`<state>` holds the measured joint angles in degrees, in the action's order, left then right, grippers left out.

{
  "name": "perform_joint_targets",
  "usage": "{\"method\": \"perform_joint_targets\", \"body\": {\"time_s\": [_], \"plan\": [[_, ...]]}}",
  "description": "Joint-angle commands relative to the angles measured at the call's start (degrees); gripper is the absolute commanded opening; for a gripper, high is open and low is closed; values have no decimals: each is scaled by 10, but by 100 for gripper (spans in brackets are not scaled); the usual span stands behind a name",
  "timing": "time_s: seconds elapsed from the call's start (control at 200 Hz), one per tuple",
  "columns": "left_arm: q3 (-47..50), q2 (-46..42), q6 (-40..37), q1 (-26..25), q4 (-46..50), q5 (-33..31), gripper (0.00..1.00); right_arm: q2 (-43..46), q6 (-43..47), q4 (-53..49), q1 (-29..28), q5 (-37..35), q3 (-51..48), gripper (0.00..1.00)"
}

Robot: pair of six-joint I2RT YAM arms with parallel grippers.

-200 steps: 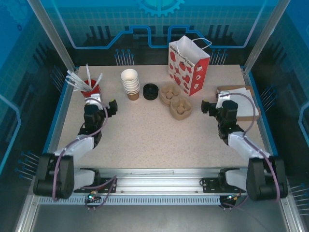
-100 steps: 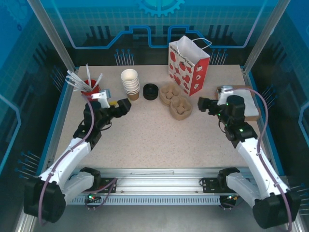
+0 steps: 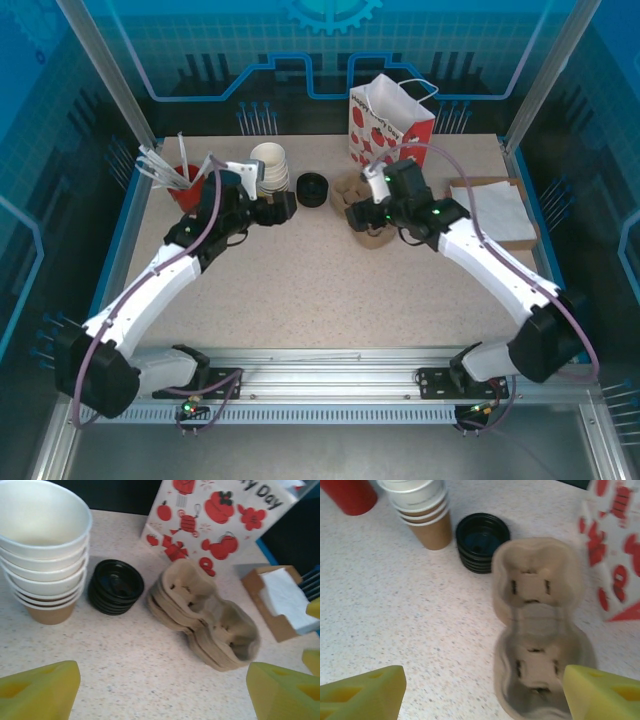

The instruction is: Pack the takeout coffee

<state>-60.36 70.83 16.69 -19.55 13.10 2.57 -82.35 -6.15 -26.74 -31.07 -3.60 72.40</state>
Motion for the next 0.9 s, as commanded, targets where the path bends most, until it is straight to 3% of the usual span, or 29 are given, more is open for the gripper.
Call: {"method": "perform_joint_targets", "body": {"time_s": [0.0, 0.1, 0.2, 0.48, 0.895], "plan": [[-60, 41, -19, 49, 48, -35, 86, -39, 10, -8, -19, 28, 60, 82], [-125, 100, -16, 93, 69, -25, 82, -61, 9, -4, -27, 42, 86, 82], [-201, 169, -21, 119, 103, -16, 72, -84, 1, 1, -29, 73, 111, 82], [-371, 320, -53, 129, 196, -19, 52, -149, -45, 48, -34, 109, 179, 82], [-434, 382, -81, 135, 236, -40, 31, -166, -43, 37, -40, 115, 193, 81]]}}
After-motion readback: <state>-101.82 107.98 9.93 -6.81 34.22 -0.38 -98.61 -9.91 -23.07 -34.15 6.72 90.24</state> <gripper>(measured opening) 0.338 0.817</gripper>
